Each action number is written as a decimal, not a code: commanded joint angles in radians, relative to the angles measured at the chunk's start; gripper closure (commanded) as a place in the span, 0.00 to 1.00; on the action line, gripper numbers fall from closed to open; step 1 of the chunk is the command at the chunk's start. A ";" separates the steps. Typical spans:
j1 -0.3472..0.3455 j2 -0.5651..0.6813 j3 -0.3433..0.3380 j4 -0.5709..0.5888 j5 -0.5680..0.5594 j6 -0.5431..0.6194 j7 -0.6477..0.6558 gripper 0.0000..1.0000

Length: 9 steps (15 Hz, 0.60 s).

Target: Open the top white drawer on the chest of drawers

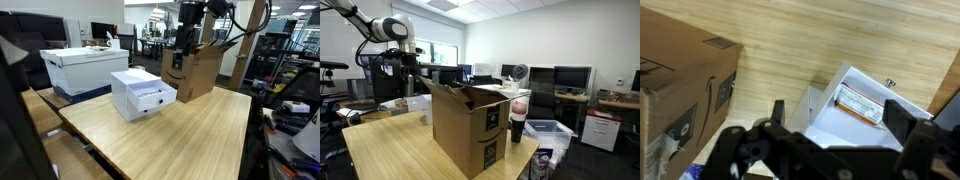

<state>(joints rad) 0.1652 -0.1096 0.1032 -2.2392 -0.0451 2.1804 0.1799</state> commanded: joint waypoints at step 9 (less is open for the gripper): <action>-0.084 -0.264 0.000 -0.148 -0.019 -0.186 0.070 0.00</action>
<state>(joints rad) 0.1048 -0.3063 0.0872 -2.3385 -0.0551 2.0281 0.2204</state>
